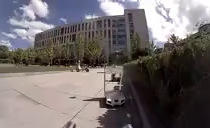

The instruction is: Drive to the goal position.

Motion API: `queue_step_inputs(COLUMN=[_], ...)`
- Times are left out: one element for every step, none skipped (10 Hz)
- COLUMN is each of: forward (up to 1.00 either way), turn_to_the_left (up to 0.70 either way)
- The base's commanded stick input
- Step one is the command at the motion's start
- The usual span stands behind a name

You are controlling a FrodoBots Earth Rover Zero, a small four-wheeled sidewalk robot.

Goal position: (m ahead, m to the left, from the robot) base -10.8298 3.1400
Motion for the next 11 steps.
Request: queue_step_inputs(forward=[0.0, 0.0, 0.01, 0.04, 0.0, 0.0, 0.0, 0.0, 0.0, 0.0, 0.0], turn_to_the_left=[0.0, 0.0, 0.0, 0.0, 0.0, 0.0, 0.0, 0.0, 0.0, 0.0, 0.0])
